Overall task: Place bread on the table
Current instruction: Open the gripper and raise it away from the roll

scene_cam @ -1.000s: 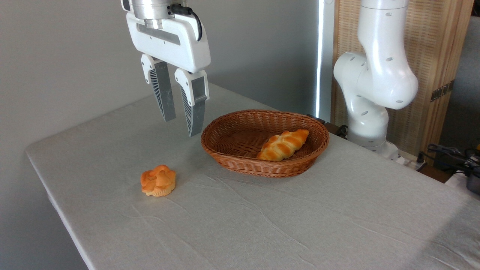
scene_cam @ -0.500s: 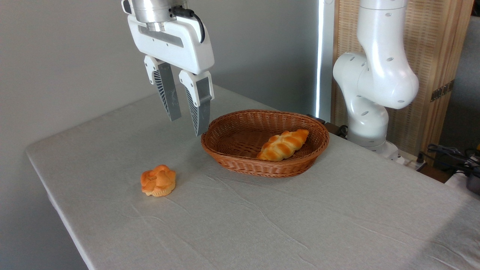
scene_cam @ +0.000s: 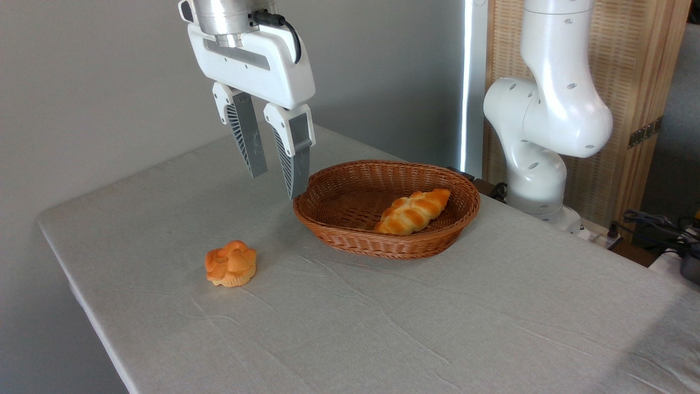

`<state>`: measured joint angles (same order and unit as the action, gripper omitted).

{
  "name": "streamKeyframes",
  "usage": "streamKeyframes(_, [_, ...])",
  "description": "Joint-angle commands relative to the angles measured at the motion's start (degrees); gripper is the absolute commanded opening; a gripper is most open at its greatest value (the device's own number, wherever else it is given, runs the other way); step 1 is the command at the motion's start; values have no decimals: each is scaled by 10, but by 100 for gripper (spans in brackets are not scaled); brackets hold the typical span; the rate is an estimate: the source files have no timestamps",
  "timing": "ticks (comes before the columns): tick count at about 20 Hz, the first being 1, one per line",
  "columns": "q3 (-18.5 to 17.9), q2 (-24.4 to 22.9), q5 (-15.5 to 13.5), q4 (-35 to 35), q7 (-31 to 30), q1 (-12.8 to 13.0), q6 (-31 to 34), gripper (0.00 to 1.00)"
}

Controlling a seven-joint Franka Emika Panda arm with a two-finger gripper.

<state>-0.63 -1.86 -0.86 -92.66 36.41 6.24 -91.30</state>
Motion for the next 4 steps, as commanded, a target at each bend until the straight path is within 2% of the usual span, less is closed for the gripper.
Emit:
streamKeyframes(1, [4, 6, -1, 16, 3, -8, 18, 100])
streamKeyframes(4, [4, 7, -1, 16, 5, -8, 18, 100])
